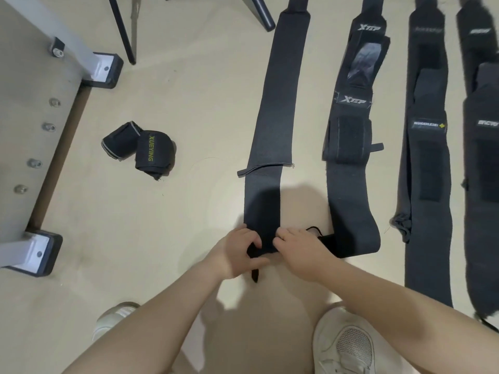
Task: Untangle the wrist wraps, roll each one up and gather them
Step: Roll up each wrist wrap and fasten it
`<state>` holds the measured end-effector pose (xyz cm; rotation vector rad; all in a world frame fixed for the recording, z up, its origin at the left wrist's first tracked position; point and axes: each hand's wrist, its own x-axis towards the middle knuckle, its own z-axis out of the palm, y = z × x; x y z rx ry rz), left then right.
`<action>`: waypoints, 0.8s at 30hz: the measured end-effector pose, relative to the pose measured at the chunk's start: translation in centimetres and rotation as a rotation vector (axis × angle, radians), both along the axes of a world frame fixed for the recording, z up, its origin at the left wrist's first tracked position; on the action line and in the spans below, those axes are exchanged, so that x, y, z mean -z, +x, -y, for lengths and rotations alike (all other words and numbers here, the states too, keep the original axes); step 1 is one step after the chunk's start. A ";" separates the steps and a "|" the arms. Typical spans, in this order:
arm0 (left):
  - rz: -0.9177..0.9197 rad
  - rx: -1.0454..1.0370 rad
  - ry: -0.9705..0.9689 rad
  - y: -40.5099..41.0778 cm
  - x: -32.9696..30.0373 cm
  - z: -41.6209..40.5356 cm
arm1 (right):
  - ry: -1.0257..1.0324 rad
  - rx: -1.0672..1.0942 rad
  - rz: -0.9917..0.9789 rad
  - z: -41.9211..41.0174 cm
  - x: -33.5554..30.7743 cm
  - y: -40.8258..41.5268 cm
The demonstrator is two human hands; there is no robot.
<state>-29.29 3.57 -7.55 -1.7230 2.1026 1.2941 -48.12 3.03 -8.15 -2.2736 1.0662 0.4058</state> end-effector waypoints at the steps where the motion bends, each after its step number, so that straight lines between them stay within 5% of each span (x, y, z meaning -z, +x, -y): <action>1: -0.032 0.037 -0.032 -0.5 0.3 -0.3 | -0.002 0.029 0.024 -0.3 0.2 -0.4; 7: -0.005 0.076 -0.249 -0.6 2.0 -1.5 | 0.079 0.214 -0.024 -1.2 0.5 0.0; 12: 0.144 0.125 -0.224 -1.5 1.6 -1.1 | 0.069 0.417 -0.044 -0.9 0.2 1.2; 19: 0.160 0.161 -0.370 -2.2 2.0 -1.5 | -0.162 -0.112 -0.043 -1.4 0.8 1.1; 24: 0.125 0.221 -0.432 -1.1 3.1 -2.2 | -0.108 0.041 -0.053 -1.3 0.9 1.1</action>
